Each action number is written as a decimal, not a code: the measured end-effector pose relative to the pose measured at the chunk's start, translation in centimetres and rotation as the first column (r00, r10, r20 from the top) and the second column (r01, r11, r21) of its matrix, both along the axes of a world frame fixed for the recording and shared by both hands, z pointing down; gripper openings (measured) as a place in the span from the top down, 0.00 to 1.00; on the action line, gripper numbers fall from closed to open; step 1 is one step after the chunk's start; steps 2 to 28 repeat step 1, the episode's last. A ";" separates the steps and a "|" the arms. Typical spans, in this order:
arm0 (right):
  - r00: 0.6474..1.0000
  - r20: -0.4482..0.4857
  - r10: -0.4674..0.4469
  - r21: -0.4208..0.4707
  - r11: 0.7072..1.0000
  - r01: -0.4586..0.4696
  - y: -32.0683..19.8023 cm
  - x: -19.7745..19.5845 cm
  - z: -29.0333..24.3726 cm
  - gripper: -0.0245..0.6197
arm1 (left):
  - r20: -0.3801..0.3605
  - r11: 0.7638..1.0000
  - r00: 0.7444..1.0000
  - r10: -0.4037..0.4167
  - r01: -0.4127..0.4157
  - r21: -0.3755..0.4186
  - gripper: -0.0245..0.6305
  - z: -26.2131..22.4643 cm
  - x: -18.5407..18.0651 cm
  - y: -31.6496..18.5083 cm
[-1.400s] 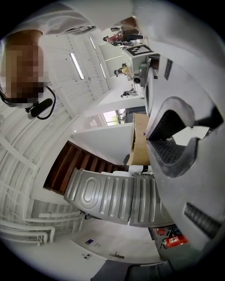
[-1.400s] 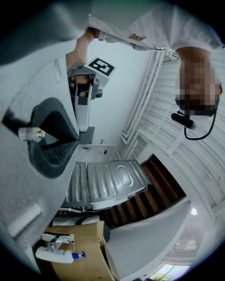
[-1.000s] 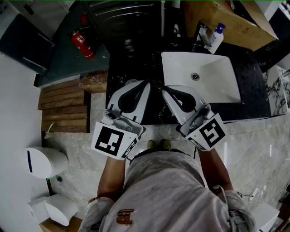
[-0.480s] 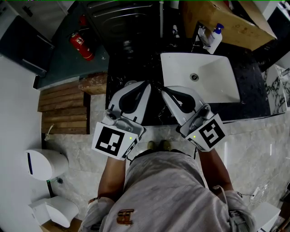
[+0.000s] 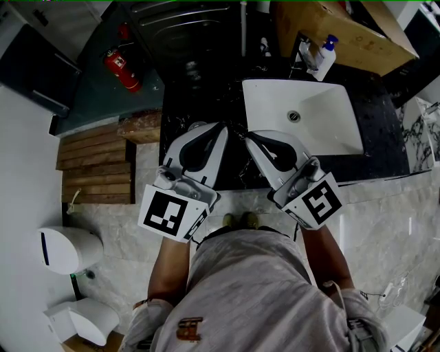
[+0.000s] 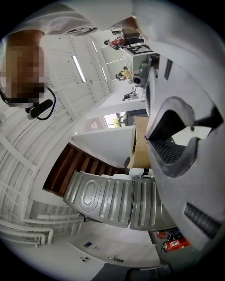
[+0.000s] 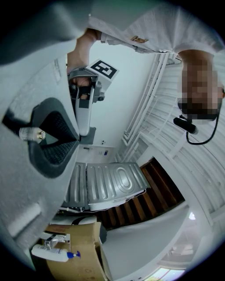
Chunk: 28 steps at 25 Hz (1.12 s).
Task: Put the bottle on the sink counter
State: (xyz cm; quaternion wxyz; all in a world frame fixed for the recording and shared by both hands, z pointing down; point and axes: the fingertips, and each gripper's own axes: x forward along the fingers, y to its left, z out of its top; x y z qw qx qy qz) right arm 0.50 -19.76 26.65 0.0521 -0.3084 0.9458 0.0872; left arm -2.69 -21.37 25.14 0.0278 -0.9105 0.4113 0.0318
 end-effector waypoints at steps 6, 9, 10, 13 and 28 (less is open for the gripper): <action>1.000 0.000 -0.001 0.000 1.000 0.001 0.0 0.0 0.0 0.96 | 0.000 1.000 1.000 0.000 0.000 -0.001 0.96 0.0 0.0 0.0; 1.000 0.000 -0.001 0.000 1.000 0.001 0.0 0.0 0.0 0.96 | 0.000 1.000 1.000 0.000 0.000 -0.001 0.96 0.0 0.0 0.0; 1.000 0.000 -0.001 0.000 1.000 0.001 0.0 0.0 0.0 0.96 | 0.000 1.000 1.000 0.000 0.000 -0.001 0.96 0.0 0.0 0.0; 1.000 0.000 -0.001 0.000 1.000 0.001 0.0 0.0 0.0 0.96 | 0.000 1.000 1.000 0.000 0.000 -0.001 0.96 0.0 0.0 0.0; 1.000 0.000 -0.001 0.000 1.000 0.001 0.0 0.0 0.0 0.96 | 0.000 1.000 1.000 0.000 0.000 -0.001 0.96 0.0 0.0 0.0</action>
